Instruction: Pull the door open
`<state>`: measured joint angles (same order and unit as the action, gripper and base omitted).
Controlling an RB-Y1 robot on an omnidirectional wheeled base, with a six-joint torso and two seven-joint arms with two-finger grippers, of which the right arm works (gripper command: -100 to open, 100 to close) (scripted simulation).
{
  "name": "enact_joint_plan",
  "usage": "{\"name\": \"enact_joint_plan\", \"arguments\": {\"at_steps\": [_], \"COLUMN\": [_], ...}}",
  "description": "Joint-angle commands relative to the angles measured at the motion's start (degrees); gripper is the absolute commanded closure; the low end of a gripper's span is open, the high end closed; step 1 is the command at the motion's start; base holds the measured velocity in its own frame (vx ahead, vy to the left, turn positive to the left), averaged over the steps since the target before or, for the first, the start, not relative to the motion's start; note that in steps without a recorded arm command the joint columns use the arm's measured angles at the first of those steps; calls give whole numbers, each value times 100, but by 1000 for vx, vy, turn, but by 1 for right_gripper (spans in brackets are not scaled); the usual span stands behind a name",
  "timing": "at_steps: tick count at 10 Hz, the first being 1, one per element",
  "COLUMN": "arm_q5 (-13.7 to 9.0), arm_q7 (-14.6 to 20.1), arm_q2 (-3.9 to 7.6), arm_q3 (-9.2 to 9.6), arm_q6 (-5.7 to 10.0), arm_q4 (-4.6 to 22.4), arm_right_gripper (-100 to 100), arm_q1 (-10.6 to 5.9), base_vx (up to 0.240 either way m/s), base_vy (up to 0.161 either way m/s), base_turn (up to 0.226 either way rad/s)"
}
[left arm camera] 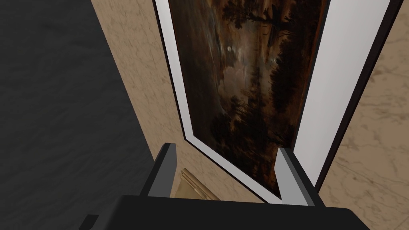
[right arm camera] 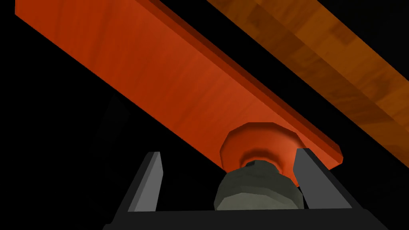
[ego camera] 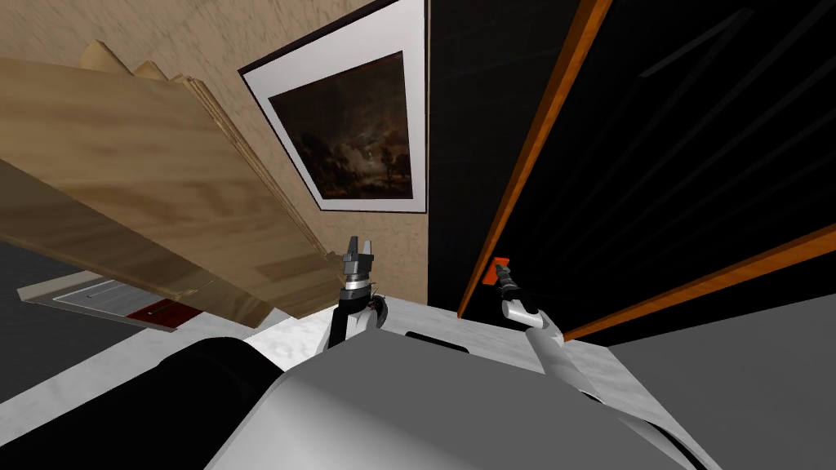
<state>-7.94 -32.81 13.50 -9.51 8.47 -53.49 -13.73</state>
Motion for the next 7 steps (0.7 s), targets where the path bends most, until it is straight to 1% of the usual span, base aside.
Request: {"name": "enact_joint_plan", "arguments": {"at_steps": [1,2,3,4,5,6,7], "arm_q5": [-79,-138,-138,-197,-256,-256,-321], "arm_q7": [281,420,504,723,861,950,1144], "arm_q2": [97,100,100,104,108,108,113], "arm_q3": [-52,-32,-32,-12,9,9,31], "arm_q6": [24,56,56,87,118,118,152], "arm_q4": [63,67,67,72,76,76,81], "arm_right_gripper": [100,100,100,100,100,100,100], "arm_q1": [69,64,64,59,55,55,50], "base_vx": [-31,-60,-45,-40,-55,-45,-48], "base_vy": [-21,-37,-32,-34,-51,-30,-32], "base_turn": [57,104,64,55,98,64,52]}}
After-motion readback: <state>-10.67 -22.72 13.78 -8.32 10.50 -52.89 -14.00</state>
